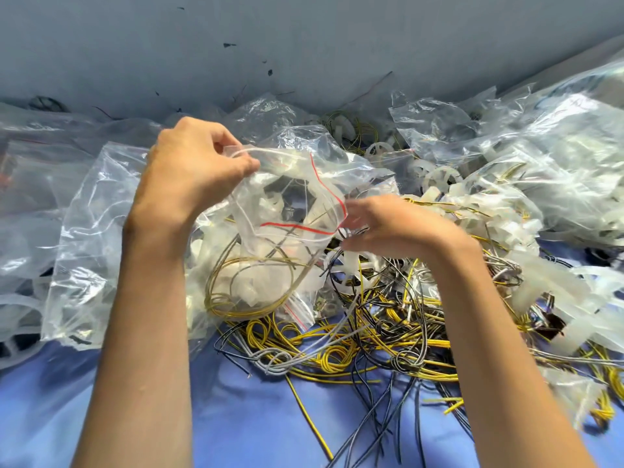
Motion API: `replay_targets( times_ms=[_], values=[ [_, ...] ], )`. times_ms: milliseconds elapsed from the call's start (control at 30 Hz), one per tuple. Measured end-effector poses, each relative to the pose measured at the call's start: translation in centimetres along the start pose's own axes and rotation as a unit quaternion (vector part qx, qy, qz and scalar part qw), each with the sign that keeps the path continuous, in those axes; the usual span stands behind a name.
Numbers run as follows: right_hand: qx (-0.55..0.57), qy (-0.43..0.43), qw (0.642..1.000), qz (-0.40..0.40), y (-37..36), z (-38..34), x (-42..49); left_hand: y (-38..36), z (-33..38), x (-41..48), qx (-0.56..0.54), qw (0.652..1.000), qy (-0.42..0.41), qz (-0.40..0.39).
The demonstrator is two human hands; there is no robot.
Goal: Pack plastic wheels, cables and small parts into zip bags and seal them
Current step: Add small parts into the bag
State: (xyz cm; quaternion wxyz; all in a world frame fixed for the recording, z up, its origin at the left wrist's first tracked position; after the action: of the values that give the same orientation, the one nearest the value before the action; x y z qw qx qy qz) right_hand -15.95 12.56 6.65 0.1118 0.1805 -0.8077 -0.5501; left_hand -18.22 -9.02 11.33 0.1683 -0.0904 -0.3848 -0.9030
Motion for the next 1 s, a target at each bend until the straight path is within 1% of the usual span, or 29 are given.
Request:
replay_targets(
  times_ms=[33, 67, 167, 300, 367, 433, 500, 567, 600, 667, 767, 833, 900, 1000],
  values=[
    [-0.022, -0.002, 0.999, -0.046, -0.9, -0.1, 0.3, 0.0, 0.0, 0.0, -0.002, 1.0, 0.001, -0.001],
    [-0.039, -0.003, 0.997, -0.071, -1.5, -0.2, 0.5, 0.0, -0.1, 0.0, -0.003, 1.0, 0.001, -0.001],
    [-0.05, -0.01, 0.997, -0.058, -1.5, 0.2, 0.8, 0.3, -0.6, 0.2, -0.009, 1.0, 0.005, 0.007],
    [-0.052, -0.018, 0.995, -0.083, -0.9, 0.4, 0.1, 1.1, -1.4, 0.6, -0.014, 0.999, 0.019, 0.028],
    [-0.039, -0.02, 0.996, -0.082, -0.9, 0.1, 0.1, 1.3, -1.6, 0.6, -0.016, 0.999, 0.02, 0.029],
    [-0.038, -0.01, 0.998, -0.052, -1.0, -0.4, 0.5, 1.4, -1.4, 0.6, -0.016, 0.999, 0.019, 0.028],
    [-0.036, -0.001, 0.999, 0.009, -0.9, -0.7, 1.1, 1.3, -0.9, 0.4, -0.015, 0.999, 0.013, 0.027],
    [-0.05, -0.01, 0.997, 0.061, -0.8, -0.5, 2.1, 1.1, -0.4, 0.2, -0.011, 1.0, 0.003, 0.023],
    [-0.062, -0.018, 0.995, 0.073, -0.8, -0.4, 2.8, 0.9, -0.2, 0.1, -0.008, 1.0, -0.002, 0.017],
    [-0.08, -0.031, 0.995, 0.053, -1.0, -0.2, 4.1, 0.5, 0.0, 0.1, -0.002, 1.0, -0.01, -0.002],
    [-0.086, -0.029, 0.995, -0.028, -2.1, -0.1, 5.3, -0.1, 0.1, 0.3, 0.004, 0.999, -0.014, -0.029],
    [-0.092, -0.035, 0.993, -0.058, -2.9, 0.4, 5.8, -0.4, 0.2, 0.3, 0.005, 0.999, -0.017, -0.04],
    [-0.096, -0.059, 0.992, -0.065, -3.4, 0.8, 6.0, -0.6, 0.4, 0.2, 0.005, 0.999, -0.021, -0.045],
    [-0.104, -0.08, 0.991, -0.043, -3.6, 0.4, 5.8, -0.9, 0.5, 0.3, 0.021, 0.998, -0.024, -0.047]
  ],
)
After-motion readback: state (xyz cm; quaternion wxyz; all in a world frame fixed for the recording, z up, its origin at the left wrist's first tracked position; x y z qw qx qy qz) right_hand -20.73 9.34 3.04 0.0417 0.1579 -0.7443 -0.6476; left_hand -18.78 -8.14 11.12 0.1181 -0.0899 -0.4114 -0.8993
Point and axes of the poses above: each hand's wrist, its own x-axis towards the middle knuckle, its own y-axis out of the back of the hand, z = x × y, the point moved 3 cm from there along x, towards the middle knuckle, and after that the axes turned 8 degrees about y, right-handed, at the moved point
